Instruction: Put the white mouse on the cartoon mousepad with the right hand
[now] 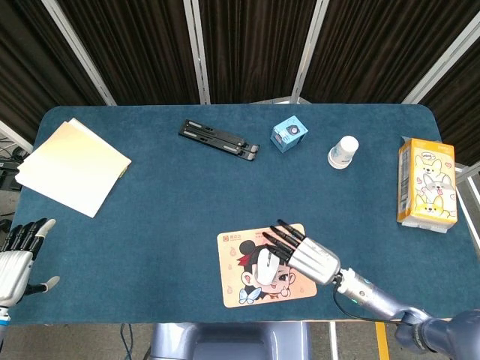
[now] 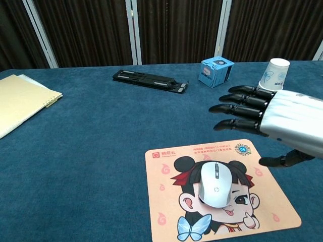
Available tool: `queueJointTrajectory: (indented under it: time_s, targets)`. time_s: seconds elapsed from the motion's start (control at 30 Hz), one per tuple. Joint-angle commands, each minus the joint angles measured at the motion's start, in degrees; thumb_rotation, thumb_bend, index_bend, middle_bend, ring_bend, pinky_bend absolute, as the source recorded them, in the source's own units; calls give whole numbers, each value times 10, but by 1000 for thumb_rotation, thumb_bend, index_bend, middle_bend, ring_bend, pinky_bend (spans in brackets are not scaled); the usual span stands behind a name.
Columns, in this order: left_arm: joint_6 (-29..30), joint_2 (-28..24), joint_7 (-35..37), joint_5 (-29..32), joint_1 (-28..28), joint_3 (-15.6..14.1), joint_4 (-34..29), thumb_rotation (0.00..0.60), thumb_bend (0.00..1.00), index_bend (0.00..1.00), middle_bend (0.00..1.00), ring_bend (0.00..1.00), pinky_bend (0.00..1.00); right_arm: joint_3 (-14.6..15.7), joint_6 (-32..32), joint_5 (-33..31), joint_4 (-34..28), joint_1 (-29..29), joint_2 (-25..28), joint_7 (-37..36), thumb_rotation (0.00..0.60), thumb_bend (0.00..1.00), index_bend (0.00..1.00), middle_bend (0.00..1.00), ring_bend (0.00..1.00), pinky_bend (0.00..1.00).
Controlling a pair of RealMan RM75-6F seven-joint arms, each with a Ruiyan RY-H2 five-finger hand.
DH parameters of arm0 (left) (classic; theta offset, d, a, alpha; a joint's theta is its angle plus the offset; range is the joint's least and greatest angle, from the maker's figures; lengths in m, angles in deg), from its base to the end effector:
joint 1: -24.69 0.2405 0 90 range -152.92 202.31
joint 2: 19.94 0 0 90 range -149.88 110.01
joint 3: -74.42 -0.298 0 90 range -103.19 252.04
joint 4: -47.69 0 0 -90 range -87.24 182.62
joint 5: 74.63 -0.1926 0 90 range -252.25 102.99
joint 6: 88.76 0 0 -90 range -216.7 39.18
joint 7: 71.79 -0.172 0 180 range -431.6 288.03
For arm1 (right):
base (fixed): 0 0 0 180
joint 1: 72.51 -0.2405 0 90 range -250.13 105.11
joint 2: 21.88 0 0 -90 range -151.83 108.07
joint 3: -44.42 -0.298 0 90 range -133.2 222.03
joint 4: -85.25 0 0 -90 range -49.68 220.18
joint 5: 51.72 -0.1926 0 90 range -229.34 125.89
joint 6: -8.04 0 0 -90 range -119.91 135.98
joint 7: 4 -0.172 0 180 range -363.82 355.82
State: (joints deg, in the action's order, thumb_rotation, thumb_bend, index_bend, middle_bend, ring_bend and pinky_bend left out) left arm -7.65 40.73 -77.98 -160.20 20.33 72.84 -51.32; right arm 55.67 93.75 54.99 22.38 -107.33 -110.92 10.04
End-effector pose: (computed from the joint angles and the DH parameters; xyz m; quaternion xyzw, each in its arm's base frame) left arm -0.3370 0.1895 0.1815 -0.6305 -0.4165 -0.3252 0.5685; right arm -0.2196 -0.3002 0.0129 0.8314 -0.0215 0.4237 0.3588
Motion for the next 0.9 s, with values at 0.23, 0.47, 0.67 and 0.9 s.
queueJointTrajectory:
  time_s: [0.23, 0.47, 0.67, 0.9]
  targets:
    - [28, 8, -2, -30, 9, -4, 15, 600, 94, 0, 0, 0, 0, -51, 46, -178, -271, 137, 131, 25, 600, 178, 161, 46, 0, 0]
    - [35, 13, -10, -43, 11, -7, 23, 600, 94, 0, 0, 0, 0, -38, 46, -244, -371, 197, 197, 2, 600, 175, 139, 0, 0, 0]
    - [36, 19, -19, -45, 11, -7, 26, 600, 95, 0, 0, 0, 0, -50, 52, -261, -381, 224, 204, -10, 600, 175, 121, 0, 0, 0]
    - [39, 21, -17, -35, 13, -1, 24, 600, 94, 0, 0, 0, 0, -69, 56, -263, -378, 239, 195, -11, 600, 177, 120, 0, 0, 0]
